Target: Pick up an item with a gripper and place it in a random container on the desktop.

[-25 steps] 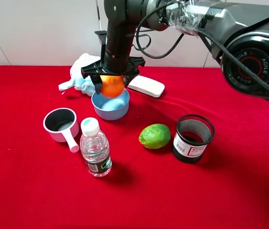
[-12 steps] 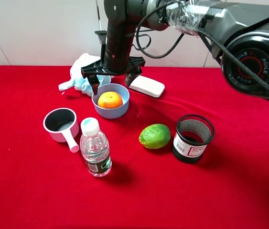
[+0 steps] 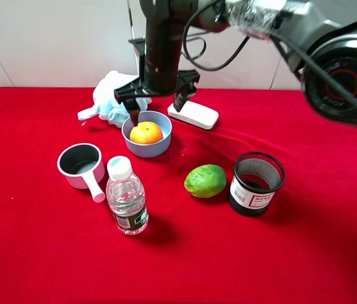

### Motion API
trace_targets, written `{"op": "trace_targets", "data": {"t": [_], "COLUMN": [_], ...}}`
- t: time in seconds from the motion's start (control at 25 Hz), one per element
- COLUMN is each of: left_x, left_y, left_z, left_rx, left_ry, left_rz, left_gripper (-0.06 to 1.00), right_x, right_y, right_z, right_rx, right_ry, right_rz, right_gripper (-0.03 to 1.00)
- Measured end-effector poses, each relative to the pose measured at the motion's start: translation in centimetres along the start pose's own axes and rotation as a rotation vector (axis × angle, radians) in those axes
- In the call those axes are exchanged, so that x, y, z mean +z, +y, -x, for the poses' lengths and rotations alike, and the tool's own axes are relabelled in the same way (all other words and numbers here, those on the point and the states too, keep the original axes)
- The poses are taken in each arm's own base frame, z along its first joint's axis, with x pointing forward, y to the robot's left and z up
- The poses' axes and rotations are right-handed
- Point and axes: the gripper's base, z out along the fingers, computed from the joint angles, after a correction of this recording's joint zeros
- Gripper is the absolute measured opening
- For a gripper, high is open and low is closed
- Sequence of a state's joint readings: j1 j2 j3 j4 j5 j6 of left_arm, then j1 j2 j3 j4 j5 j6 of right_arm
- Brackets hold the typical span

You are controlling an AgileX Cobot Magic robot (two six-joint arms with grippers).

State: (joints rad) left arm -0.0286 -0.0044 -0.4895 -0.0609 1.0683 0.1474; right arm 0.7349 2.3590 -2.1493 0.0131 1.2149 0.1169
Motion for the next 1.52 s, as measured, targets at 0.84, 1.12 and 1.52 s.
{"op": "trace_targets", "data": {"t": [0.84,1.12,1.52], "left_x": [0.0,0.0,0.0], "left_y": [0.0,0.0,0.0], "left_z": [0.0,0.0,0.0], "left_rx": [0.000,0.000,0.000], "left_ry": [0.000,0.000,0.000], "left_rz": [0.000,0.000,0.000], "left_gripper": [0.99,0.99,0.99], "right_x": [-11.5,-15.4,-22.6], "right_y": [-0.9,-1.5,-2.7], "right_z": [-4.8,-9.5,-18.2], "right_rx": [-0.123,-0.176,-0.192], "right_ry": [-0.098,-0.104,-0.226], "right_rz": [-0.041,-0.055,-0.073], "right_gripper": [0.69,0.69,0.69]}}
